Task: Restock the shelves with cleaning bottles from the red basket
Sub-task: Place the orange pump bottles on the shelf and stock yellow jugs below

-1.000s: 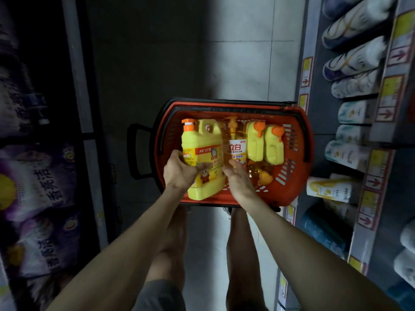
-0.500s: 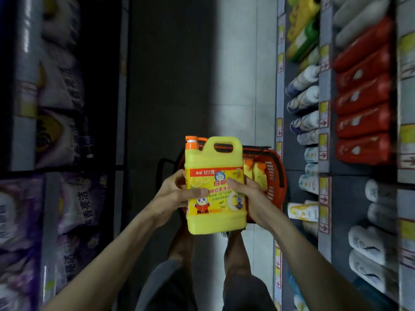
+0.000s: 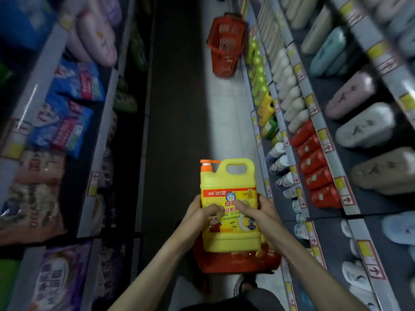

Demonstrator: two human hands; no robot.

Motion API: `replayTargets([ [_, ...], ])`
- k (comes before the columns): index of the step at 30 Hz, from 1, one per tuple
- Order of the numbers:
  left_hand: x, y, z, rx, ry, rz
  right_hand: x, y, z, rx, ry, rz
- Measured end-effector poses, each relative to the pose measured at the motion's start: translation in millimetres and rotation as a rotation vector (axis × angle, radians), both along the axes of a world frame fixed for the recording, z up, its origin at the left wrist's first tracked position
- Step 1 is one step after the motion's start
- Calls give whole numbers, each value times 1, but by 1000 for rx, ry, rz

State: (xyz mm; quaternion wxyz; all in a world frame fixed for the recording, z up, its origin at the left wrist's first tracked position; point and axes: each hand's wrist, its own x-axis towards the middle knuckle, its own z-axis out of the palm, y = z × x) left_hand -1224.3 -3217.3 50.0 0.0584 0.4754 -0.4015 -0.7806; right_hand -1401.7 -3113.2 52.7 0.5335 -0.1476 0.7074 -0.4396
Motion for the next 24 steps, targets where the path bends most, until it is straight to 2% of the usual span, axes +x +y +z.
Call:
replayTargets([
  [3,-3,-3,24,-66,32,42,0,-9,31,-35,72,16],
  [8,-2,-3,59,-247,52,108,-1,-22,74,-121,89,91],
  [13,-1,4,89,-403,63,305,-3,-44,99,-205,108,186],
  [18,3,25,125,-575,108,572,-6,-68,126,-307,77,400],
  [24,23,69,160,-729,8,816,14,-79,157,-438,45,699],
])
